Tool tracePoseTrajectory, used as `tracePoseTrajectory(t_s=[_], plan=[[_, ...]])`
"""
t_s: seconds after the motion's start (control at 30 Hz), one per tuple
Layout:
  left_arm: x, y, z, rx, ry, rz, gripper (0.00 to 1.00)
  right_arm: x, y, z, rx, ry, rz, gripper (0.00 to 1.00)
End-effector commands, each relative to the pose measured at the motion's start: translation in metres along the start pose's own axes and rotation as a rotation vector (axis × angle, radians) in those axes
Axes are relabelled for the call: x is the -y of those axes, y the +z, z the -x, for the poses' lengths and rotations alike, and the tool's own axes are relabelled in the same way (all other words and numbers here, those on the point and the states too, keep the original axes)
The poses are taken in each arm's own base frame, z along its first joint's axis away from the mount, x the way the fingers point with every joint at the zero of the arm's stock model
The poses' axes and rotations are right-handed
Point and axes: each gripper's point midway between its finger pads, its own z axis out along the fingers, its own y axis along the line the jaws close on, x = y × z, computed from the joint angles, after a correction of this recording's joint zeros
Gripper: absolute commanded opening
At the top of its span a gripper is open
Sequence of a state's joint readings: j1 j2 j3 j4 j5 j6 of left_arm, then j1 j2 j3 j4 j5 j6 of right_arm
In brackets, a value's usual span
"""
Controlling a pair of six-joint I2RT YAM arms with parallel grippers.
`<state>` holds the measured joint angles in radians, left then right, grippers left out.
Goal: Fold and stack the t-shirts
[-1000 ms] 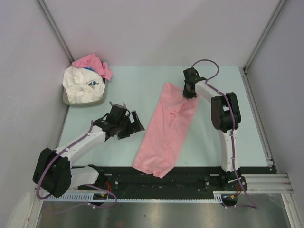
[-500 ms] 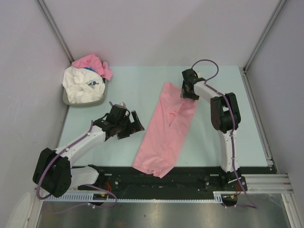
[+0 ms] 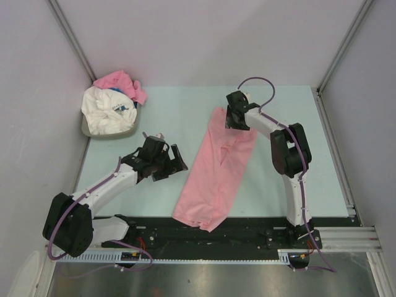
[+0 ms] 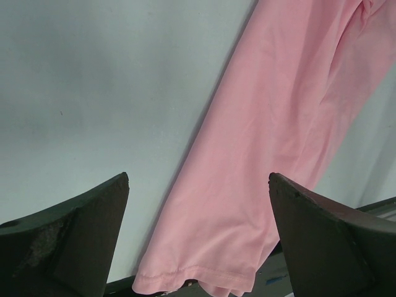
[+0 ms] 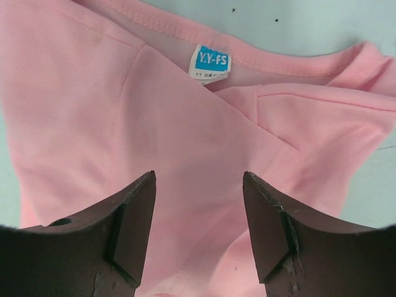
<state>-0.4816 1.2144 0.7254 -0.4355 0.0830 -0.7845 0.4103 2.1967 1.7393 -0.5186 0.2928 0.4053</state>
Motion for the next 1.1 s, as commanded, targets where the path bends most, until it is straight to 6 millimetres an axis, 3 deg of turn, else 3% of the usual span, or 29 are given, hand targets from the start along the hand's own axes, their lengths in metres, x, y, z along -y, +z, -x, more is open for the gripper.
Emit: tracePoseTrajectory(t_s=[0.0,0.3,0.6,0.83,0.87,0.93,1.0,1.03,1.07], plan=[[0.004,-0.003,0.006,0.018,0.017,-0.021,1.0,-0.016,-0.014,0.032,0.073,0.072,0.087,0.64],[-0.002,-0.001,0.004,0.014,0.012,-0.011,1.0,-0.05,0.005,0.014,0.019,0.115,0.258,0.64],[-0.006,-0.001,0.008,0.024,0.01,-0.007,1.0,-0.043,0.028,-0.02,-0.054,0.11,0.236,0.64],[-0.007,0.001,0.009,0.023,0.004,-0.003,1.0,-0.041,0.04,-0.032,-0.097,0.095,0.209,0.64],[-0.007,0.002,0.009,0.021,0.003,-0.001,1.0,-0.038,0.047,-0.043,-0.131,0.087,0.19,0.64],[-0.007,0.005,0.01,0.018,-0.003,0.001,1.0,-0.044,0.051,-0.037,-0.136,0.088,0.194,0.64],[-0.007,0.006,0.013,0.022,-0.008,0.003,1.0,-0.046,0.061,-0.048,-0.186,0.083,0.188,0.65],[-0.007,0.008,0.014,0.017,-0.008,0.004,1.0,-0.051,0.06,-0.038,-0.18,0.086,0.196,0.65],[-0.007,0.01,0.015,0.015,-0.011,0.008,1.0,-0.053,0.063,-0.04,-0.193,0.086,0.198,0.65]])
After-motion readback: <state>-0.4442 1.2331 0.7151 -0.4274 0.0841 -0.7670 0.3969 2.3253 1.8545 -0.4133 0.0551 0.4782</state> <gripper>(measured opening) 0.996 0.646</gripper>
